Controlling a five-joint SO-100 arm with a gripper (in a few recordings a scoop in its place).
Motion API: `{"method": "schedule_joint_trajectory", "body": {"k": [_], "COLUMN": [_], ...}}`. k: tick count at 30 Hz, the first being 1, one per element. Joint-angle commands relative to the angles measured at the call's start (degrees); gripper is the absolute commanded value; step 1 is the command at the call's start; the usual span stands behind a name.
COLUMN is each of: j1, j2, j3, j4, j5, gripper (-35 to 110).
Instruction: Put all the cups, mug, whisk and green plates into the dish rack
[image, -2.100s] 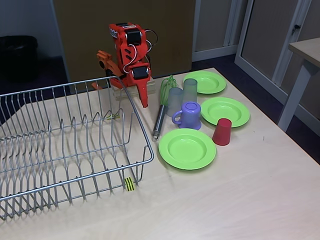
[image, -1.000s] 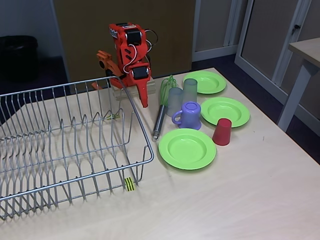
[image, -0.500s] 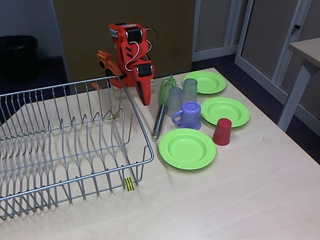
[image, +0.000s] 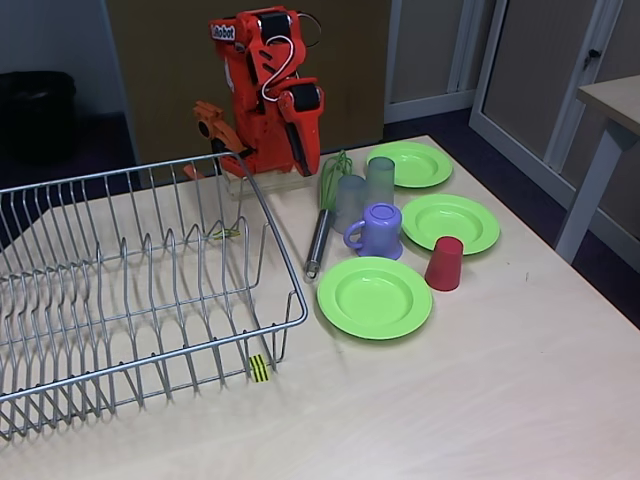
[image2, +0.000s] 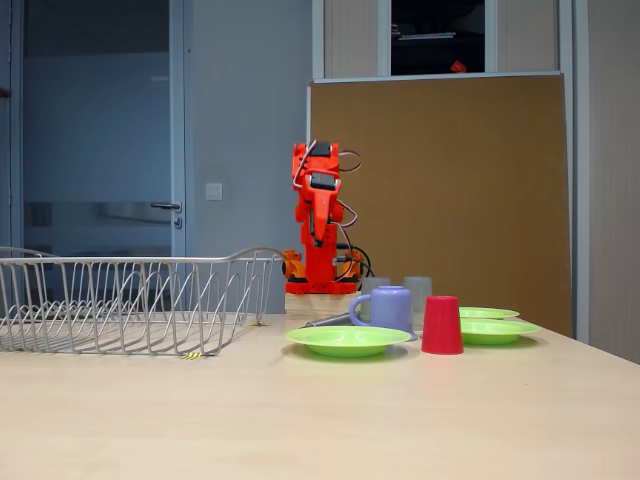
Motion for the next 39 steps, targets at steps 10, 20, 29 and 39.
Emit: {"method": "schedule_joint_trajectory", "body": {"k": [10,20,29,39], "j1": [-6.7,-17.4,-26.1,-28.1], "j2": [-41.4,-77.8,-94.3,-99.1], "j3": [-35.4,-69.3,-84.6,-80.7], "j4": [1.5,3.0,14.2,10.2], "j5": [-0.8,17.9,38.6,47.1], "gripper": [18,19,34,41]}}
